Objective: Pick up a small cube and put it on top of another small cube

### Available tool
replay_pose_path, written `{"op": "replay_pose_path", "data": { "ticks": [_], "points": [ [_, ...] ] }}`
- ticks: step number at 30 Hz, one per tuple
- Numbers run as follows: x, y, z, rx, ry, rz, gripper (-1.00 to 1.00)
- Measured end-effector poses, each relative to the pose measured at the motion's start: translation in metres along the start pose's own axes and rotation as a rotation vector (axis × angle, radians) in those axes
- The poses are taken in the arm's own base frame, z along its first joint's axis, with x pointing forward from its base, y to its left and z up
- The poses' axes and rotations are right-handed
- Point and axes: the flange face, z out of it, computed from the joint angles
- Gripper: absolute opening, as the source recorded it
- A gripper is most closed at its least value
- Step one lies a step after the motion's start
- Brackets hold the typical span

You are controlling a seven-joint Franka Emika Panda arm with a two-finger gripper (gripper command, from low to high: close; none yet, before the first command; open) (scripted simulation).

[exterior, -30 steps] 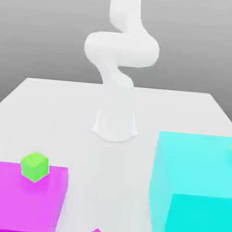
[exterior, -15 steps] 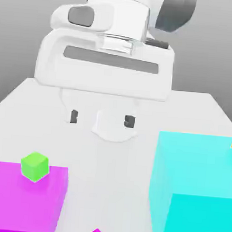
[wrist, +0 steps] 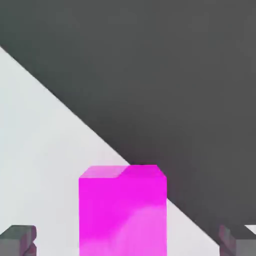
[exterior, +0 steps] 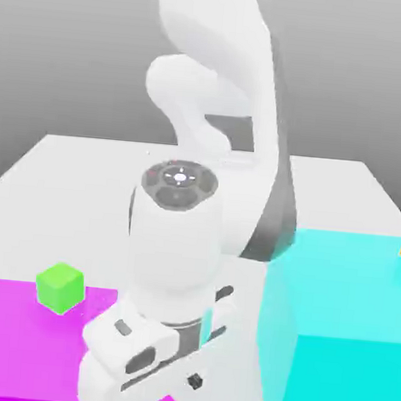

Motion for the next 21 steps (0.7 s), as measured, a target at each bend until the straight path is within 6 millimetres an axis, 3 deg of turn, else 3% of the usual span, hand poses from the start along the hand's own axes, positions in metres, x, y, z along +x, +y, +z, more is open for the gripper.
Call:
{"op": "replay_pose_path", "data": {
  "ticks": [1, 7, 9, 12, 16, 21],
  "points": [
    [-0.001, 0.0, 0.009, 0.0, 0.0, -0.001, -1.0],
    [-0.001, 0.0, 0.014, 0.0, -0.002, -0.001, -1.0],
    [0.0, 0.0, -0.001, 0.0, -0.002, -0.001, -1.0],
    [-0.001, 0.0, -0.04, 0.0, -0.002, -0.001, -1.0],
    [-0.022, 0.048, -0.081, -0.044, -0.002, 0.222, -1.0],
    [-0.068, 0.121, -0.125, -0.072, 0.005, 0.601, -1.0]
  ]
}}
